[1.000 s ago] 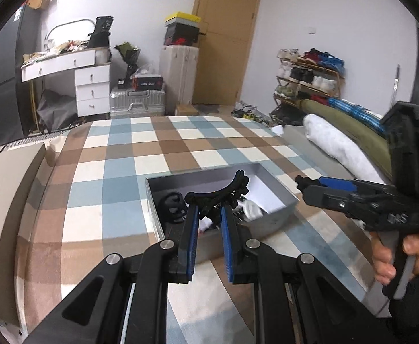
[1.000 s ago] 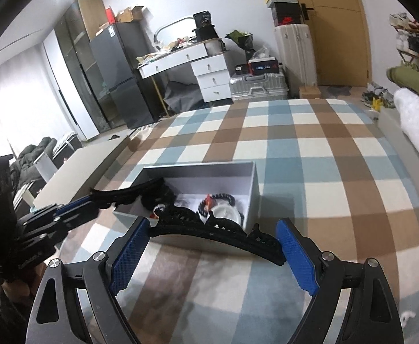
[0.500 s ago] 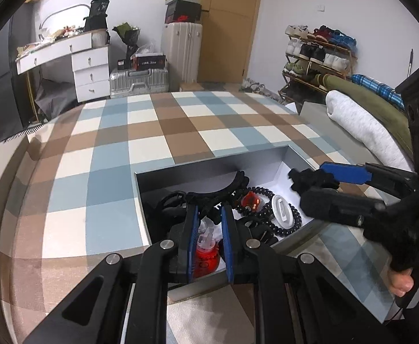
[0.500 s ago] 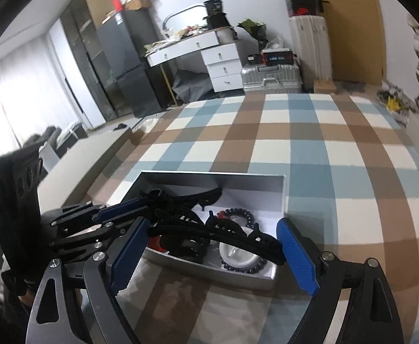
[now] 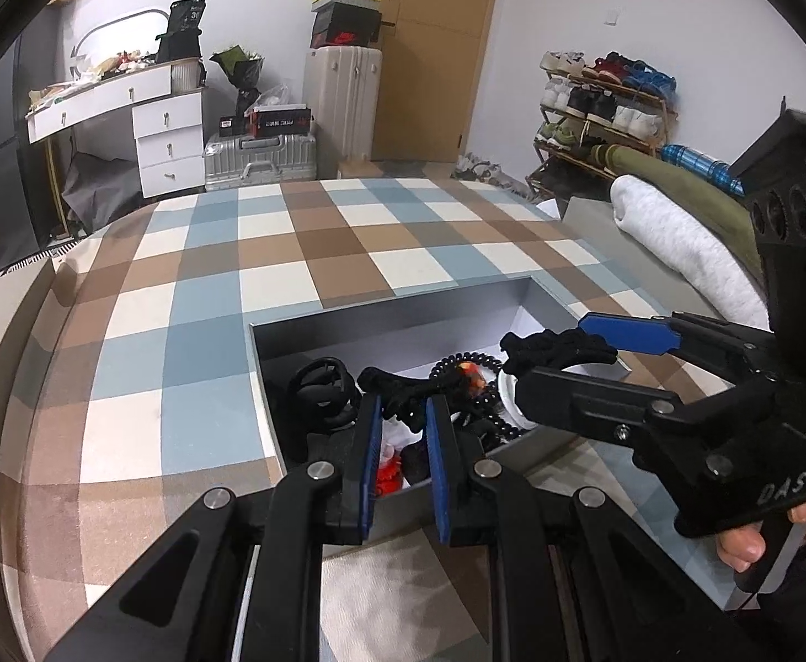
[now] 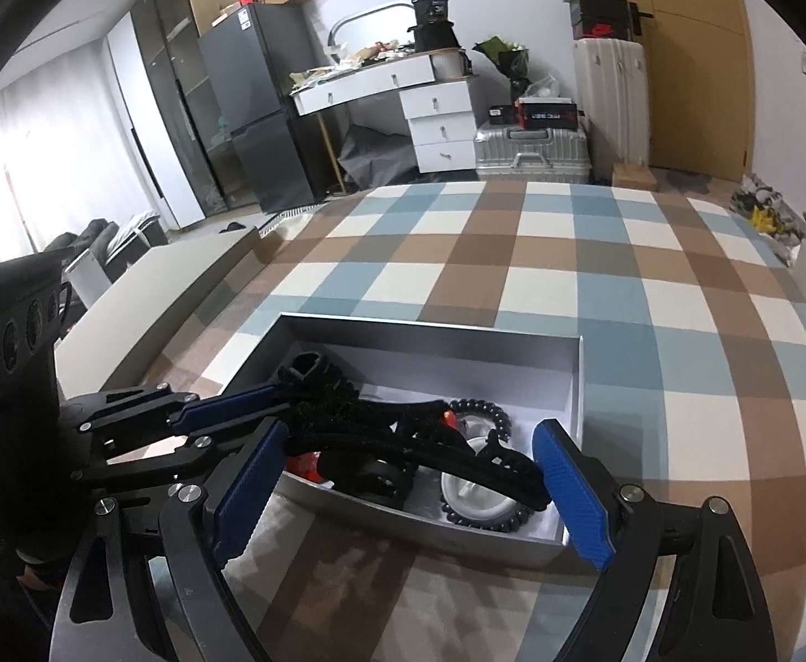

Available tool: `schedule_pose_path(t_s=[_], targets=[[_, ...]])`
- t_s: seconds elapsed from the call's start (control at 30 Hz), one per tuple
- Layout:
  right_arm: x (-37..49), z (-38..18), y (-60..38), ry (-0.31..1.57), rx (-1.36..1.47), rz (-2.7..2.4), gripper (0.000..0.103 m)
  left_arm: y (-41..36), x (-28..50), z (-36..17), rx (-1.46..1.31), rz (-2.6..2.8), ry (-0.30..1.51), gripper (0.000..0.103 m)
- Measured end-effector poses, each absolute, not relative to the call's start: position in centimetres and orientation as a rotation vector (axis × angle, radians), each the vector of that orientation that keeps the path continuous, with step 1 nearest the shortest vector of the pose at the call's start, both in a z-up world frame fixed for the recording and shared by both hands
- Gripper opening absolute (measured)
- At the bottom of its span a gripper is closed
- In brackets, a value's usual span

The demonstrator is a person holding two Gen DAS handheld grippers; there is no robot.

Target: Organize jewelry

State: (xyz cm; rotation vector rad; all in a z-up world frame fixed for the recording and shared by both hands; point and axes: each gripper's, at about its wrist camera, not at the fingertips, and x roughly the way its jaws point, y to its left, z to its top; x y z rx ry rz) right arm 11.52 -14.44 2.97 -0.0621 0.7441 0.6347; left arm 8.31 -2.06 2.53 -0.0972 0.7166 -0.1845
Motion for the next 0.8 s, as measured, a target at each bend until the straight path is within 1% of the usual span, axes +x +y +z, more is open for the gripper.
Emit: schedule_pose_path(t_s=[0.03, 0.1, 0.17, 0.2, 0.27, 0.33, 0.4, 0.43, 0.5, 0.53, 0.57, 0.67, 0.8], targets=[[11.5, 3.0, -14.5, 0.742, -0.063, 0.633, 0.091, -2.0, 8.1, 2.7, -0.098, -0.184, 0.711, 0.012], [11.3, 3.3, -14.7, 0.733, -0.064, 0.632, 0.091, -1.9, 8.0, 3.0, -0.102, -0.176, 0.704, 0.020], [11.0, 3.6, -14.9, 0.720, -0.058, 0.624, 0.093, -1.6, 7.8, 3.1, -0.117, -0.179, 0.693, 0.040], [11.0, 3.7, -15.1, 0.714, -0.054, 0.623, 0.096, -1.4, 7.7, 3.2, -0.128, -0.175, 0.687, 0.045], [11.0, 3.9, -15.2, 0.706, -0.055, 0.609, 0.096, -1.0, 7.5, 3.3, -0.154, -0.170, 0.682, 0.062], [10.9, 4.0, -15.6, 0.698, -0.049, 0.603, 0.098, -0.6, 7.1, 3.4, -0.182, -0.172, 0.678, 0.069], [10.5, 4.1, -16.0, 0.685, -0.035, 0.601, 0.103, -0.4, 6.6, 3.5, -0.184, -0.159, 0.672, 0.076], [10.3, 4.1, -16.3, 0.674, -0.032, 0.601, 0.103, -0.3, 6.3, 3.7, -0.176, -0.145, 0.662, 0.083], [9.8, 4.2, -16.9, 0.641, -0.035, 0.593, 0.103, -0.2, 5.5, 3.9, -0.165, -0.123, 0.624, 0.086], [9.5, 4.2, -17.0, 0.631, -0.036, 0.592, 0.103, -0.1, 5.1, 4.0, -0.159, -0.109, 0.607, 0.091], [9.2, 4.2, -17.3, 0.620, -0.036, 0.593, 0.103, 0.0, 4.8, 4.0, -0.157, -0.101, 0.599, 0.101], [8.3, 4.3, -18.0, 0.584, -0.026, 0.601, 0.103, 0.0, 4.1, 3.9, -0.145, -0.067, 0.562, 0.102], [7.6, 4.2, -18.3, 0.556, -0.036, 0.613, 0.103, -0.4, 4.1, 3.3, -0.117, -0.039, 0.556, 0.102]])
